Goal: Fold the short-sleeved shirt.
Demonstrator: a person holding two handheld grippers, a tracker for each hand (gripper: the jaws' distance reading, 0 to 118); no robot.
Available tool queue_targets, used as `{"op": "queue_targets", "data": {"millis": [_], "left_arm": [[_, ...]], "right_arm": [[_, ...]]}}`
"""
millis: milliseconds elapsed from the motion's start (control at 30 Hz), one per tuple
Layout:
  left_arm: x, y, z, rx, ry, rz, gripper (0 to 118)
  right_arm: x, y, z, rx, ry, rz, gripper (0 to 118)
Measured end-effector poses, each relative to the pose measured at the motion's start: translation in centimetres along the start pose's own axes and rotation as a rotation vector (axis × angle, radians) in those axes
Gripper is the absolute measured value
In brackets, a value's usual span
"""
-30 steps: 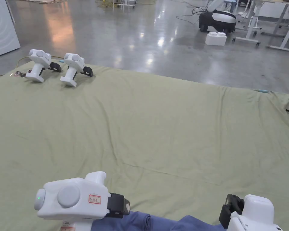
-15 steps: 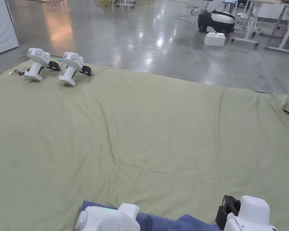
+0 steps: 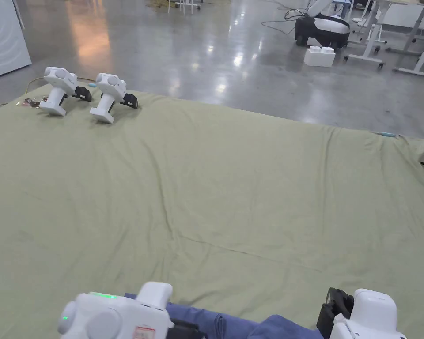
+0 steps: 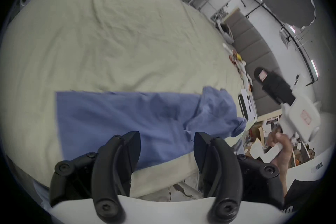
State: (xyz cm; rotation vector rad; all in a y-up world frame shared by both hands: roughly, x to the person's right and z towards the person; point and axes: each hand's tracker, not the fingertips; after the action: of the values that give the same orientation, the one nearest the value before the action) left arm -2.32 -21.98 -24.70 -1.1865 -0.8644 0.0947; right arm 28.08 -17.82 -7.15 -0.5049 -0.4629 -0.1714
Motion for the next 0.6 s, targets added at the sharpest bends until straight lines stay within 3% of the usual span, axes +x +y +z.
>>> {"op": "queue_targets", "data": {"millis": [267,467,600], "left_arm": [[-10.4,1.0,5.5,0.108,0.088,0.129,75],[-16.2,-0.7,3.0,0.031,-0.034,0.253,75],[-17.9,-1.9,2.1,0.098,-0.167,0.347,75]], "right_arm": [[-0.4,0.2,-0.2,-0.009,0.007,0.001,8],[-1.1,0.4,-0.2,-0.009,0.017,0.015,8],[-1.3,0.5,0.0,-0.011,0.015,0.024,8]]}}
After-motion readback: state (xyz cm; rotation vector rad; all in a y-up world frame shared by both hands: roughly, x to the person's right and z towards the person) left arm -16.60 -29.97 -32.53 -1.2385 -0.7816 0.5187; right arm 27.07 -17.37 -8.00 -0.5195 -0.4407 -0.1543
